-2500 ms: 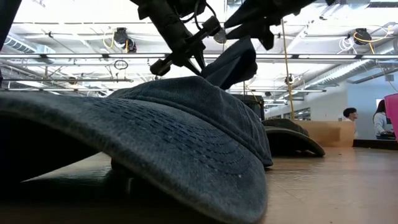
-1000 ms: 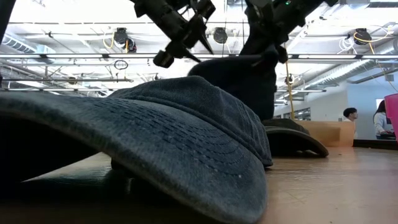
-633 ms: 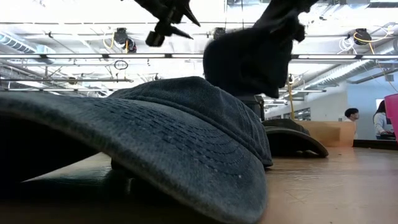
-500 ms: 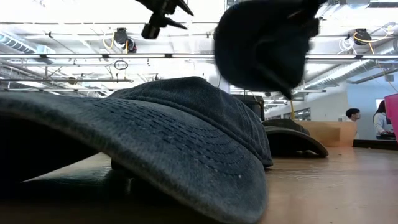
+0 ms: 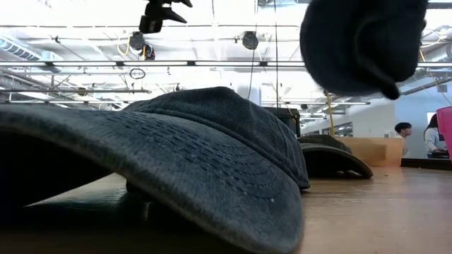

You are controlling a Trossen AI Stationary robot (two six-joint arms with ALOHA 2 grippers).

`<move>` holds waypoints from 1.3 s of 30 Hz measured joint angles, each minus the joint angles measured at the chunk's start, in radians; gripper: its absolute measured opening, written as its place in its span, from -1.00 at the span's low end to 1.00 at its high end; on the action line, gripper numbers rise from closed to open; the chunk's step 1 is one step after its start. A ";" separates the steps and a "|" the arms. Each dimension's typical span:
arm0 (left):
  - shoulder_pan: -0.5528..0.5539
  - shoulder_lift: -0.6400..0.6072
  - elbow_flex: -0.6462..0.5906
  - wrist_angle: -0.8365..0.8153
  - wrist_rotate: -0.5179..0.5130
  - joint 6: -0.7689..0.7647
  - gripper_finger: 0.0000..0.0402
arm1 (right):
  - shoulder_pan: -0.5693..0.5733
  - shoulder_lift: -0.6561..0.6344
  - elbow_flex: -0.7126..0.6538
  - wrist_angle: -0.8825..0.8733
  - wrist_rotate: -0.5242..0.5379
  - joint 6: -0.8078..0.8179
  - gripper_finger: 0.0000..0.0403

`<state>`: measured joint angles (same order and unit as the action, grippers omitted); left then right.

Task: Pick & Place hat
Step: Put the top blue cap into the red bin

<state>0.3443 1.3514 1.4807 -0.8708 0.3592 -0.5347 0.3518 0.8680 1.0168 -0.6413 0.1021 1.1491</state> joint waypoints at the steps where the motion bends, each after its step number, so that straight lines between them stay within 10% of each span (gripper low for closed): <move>1: 0.000 0.001 0.000 -0.020 0.000 0.004 -0.19 | 0.021 -0.002 0.000 0.016 0.000 0.019 -1.00; 11: 0.000 0.002 0.000 -0.064 -0.011 -0.018 -0.19 | 0.286 -0.011 0.000 0.013 0.009 0.198 -1.00; 18: -0.028 0.002 0.000 -0.062 -0.126 -0.087 -0.19 | 0.489 -0.042 0.002 -0.038 0.239 0.234 -1.00; 39: -0.234 0.010 0.000 0.036 -0.430 -0.359 -0.19 | 0.874 0.104 0.001 -0.379 0.440 0.695 -1.00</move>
<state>0.1106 1.3613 1.4807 -0.8346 -0.0708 -0.8934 1.2256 0.9721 1.0176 -1.0204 0.5425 1.8445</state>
